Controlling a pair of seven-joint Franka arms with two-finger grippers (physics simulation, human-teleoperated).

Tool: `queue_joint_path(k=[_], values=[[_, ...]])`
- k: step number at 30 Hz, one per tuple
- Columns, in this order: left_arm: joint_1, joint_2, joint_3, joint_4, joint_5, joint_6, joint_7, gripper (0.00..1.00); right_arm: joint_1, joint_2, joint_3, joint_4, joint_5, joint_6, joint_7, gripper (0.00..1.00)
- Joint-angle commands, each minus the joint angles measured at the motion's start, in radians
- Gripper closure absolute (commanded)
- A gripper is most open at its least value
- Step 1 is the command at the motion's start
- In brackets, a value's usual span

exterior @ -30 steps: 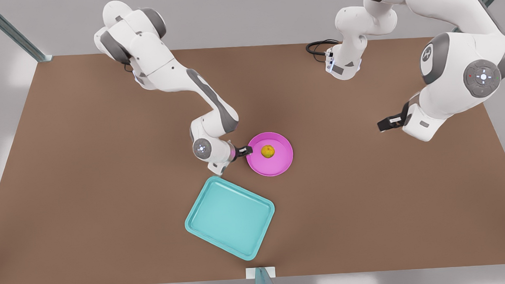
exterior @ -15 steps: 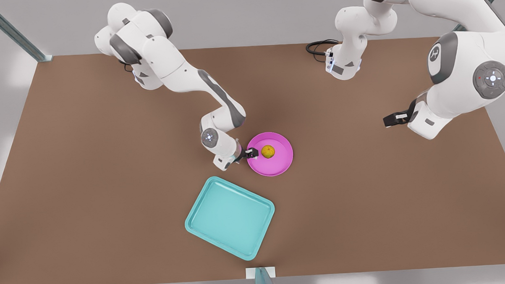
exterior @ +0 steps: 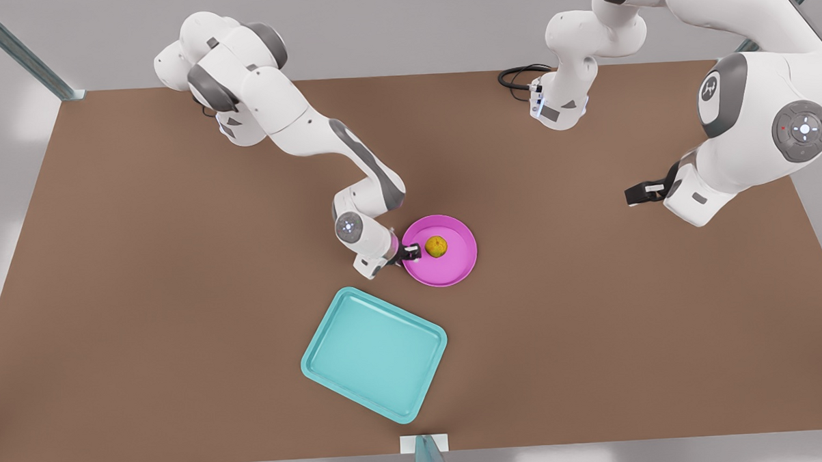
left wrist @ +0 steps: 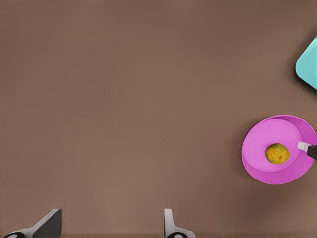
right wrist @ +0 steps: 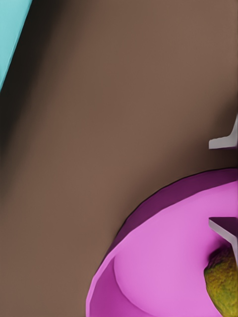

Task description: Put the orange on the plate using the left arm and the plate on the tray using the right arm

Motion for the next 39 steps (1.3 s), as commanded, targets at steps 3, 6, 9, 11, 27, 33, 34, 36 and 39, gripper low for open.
queue_joint_path(k=[3, 6, 9, 11, 27, 33, 34, 36, 39], values=[[0.002, -0.003, 0.001, 0.0, 0.0, -0.01, 0.034, 0.0, 0.005, 0.002, 0.0, 0.006, 0.0, -0.015, -0.001, 0.44], [0.002, -0.003, 0.001, 0.0, 0.0, -0.01, 0.034, 0.0, 0.004, 0.002, 0.0, 0.006, 0.0, -0.022, -0.001, 0.61], [0.002, -0.003, 0.001, 0.0, 0.0, -0.01, 0.034, 0.0, 0.004, 0.002, 0.0, 0.007, 0.0, -0.028, -0.001, 0.72], [0.002, -0.003, 0.001, 0.0, 0.0, -0.01, 0.034, 0.0, 0.004, 0.002, 0.0, 0.007, -0.001, -0.028, -0.003, 0.78], [0.002, -0.003, 0.001, 0.002, 0.0, -0.012, 0.034, 0.0, -0.147, -0.02, -0.011, 0.207, -0.003, -0.18, -0.004, 0.79], [0.002, -0.006, 0.001, 0.002, 0.002, -0.018, 0.034, 0.0, -0.309, -0.006, -0.011, 0.274, -0.004, -0.273, -0.004, 0.79], [0.002, -0.006, 0.001, 0.002, 0.003, -0.019, 0.032, 0.0, -0.337, -0.001, -0.011, 0.274, -0.004, -0.284, -0.004, 0.79], [0.0, -0.006, 0.001, 0.002, 0.003, -0.019, 0.034, 0.0, -0.366, 0.008, -0.012, 0.271, -0.003, -0.302, -0.003, 0.79], [0.002, -0.006, 0.001, 0.002, 0.003, -0.019, 0.032, 0.0, -0.38, 0.032, -0.027, 0.274, -0.003, -0.296, -0.006, 0.79]])
